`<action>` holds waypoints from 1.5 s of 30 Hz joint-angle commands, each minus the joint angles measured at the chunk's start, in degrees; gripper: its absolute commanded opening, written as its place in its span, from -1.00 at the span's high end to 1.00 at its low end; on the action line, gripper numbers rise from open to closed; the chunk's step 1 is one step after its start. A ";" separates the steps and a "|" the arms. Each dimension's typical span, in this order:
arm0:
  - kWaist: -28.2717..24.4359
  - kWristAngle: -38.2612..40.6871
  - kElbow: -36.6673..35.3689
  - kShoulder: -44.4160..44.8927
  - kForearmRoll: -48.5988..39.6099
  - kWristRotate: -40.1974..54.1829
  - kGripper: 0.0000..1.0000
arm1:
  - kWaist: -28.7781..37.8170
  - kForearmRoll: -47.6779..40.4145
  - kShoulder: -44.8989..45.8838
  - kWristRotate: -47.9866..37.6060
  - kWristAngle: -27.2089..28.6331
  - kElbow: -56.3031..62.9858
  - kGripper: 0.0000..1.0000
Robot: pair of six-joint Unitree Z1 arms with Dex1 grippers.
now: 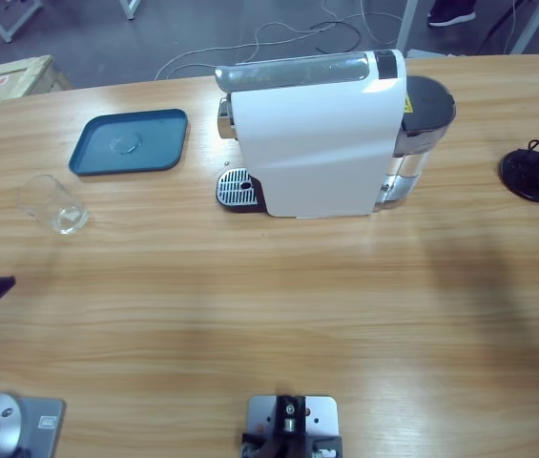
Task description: Pour coffee
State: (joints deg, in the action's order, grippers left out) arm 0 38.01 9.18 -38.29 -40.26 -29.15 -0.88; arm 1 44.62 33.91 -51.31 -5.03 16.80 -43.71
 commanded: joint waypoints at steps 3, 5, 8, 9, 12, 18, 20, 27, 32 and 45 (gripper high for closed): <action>0.66 -0.37 2.08 0.88 0.58 -0.53 -1.00 | 0.56 -0.33 0.14 0.81 0.16 1.26 -1.00; 0.66 -0.39 2.08 0.90 0.58 -0.53 -1.00 | 0.56 -0.32 0.16 0.81 0.16 1.26 -1.00; 0.66 -0.48 2.08 0.78 0.62 -0.53 -1.00 | 0.56 -0.28 0.42 0.81 0.15 1.26 -1.00; 0.66 -0.51 2.14 0.62 0.67 -0.57 -1.00 | 0.56 -0.32 0.32 0.81 0.08 1.26 -1.00; 0.66 -0.76 2.29 -0.12 1.58 -1.41 -1.00 | 0.56 -0.42 -0.16 0.81 -0.01 1.19 -1.00; 0.66 -0.08 -8.71 -14.64 3.48 -10.23 -1.00 | 0.56 -0.33 1.46 0.76 -0.17 1.26 -1.00; 0.66 0.42 -13.10 -21.97 4.87 -16.65 -1.00 | 0.56 -0.28 1.65 0.80 -0.19 1.26 -1.00; -3.57 6.55 -15.93 -35.29 18.55 -33.95 -1.00 | 0.56 -0.33 1.39 0.74 -0.27 1.26 -1.00; -6.46 17.87 -21.52 -46.65 21.45 -43.75 -1.00 | 0.56 -0.33 1.39 0.73 -0.19 1.26 -1.00; -7.05 30.14 -23.05 -59.37 32.84 -48.43 -0.76 | 0.56 -1.13 -0.37 0.81 0.16 1.43 -1.00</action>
State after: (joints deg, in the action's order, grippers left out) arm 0 31.71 32.69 -60.43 -93.41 2.13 -48.54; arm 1 44.62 33.26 -51.32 -5.03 16.79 -43.70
